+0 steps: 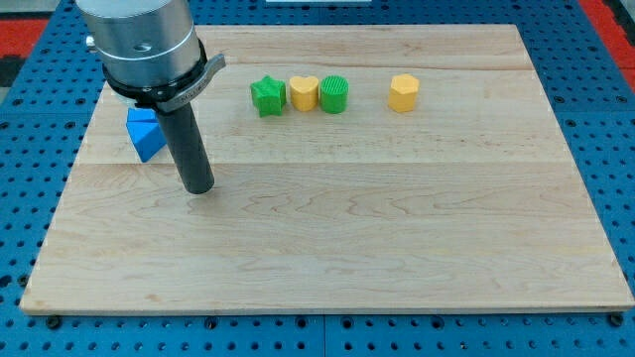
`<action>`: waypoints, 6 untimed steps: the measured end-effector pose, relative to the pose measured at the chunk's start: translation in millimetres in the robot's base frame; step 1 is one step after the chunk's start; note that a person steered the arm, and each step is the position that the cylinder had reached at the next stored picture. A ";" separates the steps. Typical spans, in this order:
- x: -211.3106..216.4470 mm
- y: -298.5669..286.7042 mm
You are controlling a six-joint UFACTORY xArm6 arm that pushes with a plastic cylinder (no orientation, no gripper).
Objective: Separate the red star and the cube from each other
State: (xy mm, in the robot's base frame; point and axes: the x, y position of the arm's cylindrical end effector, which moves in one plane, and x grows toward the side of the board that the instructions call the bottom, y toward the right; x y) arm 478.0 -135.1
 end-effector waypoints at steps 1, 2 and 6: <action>0.0 2.0; 0.0 2.5; 6.0 -18.7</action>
State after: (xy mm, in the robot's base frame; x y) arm 484.1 -153.8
